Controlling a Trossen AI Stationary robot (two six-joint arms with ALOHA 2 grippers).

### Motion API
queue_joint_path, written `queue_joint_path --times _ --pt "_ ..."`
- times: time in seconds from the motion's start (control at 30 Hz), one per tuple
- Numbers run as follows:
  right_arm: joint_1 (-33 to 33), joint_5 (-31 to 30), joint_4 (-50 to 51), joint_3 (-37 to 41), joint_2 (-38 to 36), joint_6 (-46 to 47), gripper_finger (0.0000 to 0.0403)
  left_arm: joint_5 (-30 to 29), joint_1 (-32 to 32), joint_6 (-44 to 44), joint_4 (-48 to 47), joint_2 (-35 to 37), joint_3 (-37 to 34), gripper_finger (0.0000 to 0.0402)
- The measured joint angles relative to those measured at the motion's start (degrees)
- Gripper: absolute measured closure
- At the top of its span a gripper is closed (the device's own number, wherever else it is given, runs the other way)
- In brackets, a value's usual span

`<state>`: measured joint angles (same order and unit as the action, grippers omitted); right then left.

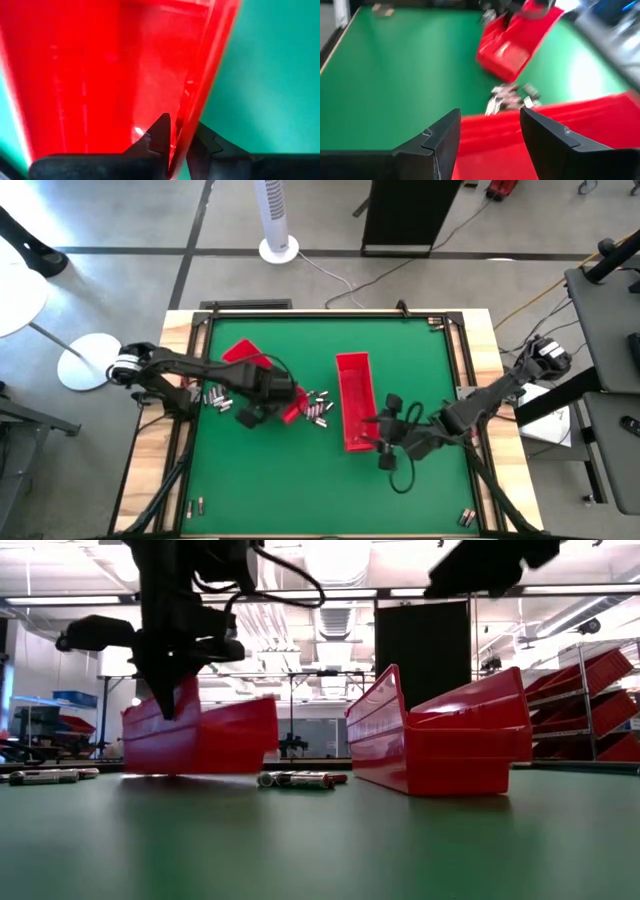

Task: Sort batteries
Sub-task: Move the left red bin to the center of the table, then move the right red bin to the top middle of the table

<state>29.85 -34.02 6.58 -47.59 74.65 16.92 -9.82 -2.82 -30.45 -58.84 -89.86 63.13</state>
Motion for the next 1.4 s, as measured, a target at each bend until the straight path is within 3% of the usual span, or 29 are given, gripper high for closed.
queue_joint_path --times 0.2,0.3,0.5,0.67,0.77,0.87,1.17,1.3,1.4 --pt "-5.56 14.63 2.22 -0.01 3.31 3.15 0.0199 1.91 -3.65 5.12 3.27 0.00 -0.58 0.0339" --pt "-6.37 15.72 7.26 -2.93 5.84 2.44 0.0199 1.92 -4.95 9.23 2.79 0.02 -0.61 0.0320" --pt "-6.54 15.92 27.03 -15.91 14.53 0.36 0.0197 1.92 -6.81 15.63 0.23 2.94 0.75 0.0283" --pt "-6.82 19.45 36.47 -24.50 22.68 -0.37 0.0197 1.90 -6.88 23.56 -0.18 9.38 2.03 0.0267" --pt "-7.52 23.83 38.33 -26.98 26.81 -0.51 0.0197 1.77 -6.88 28.98 4.24 14.54 0.74 0.0269" --pt "-8.00 28.94 38.34 -28.54 29.42 -0.95 0.0197 1.52 -7.37 33.18 14.54 20.33 -3.53 0.0275" --pt "-9.19 28.45 39.48 -28.91 32.70 -0.43 0.0201 -0.89 -8.49 32.42 61.42 31.97 -26.47 0.0283" --pt "-9.85 28.01 39.27 -28.65 33.30 0.03 0.0226 -8.90 -8.49 31.15 72.89 32.72 -32.70 0.0283" --pt "-10.06 28.00 38.96 -28.65 33.27 0.23 0.0259 -12.21 -8.43 32.46 76.03 32.88 -34.81 0.0283"
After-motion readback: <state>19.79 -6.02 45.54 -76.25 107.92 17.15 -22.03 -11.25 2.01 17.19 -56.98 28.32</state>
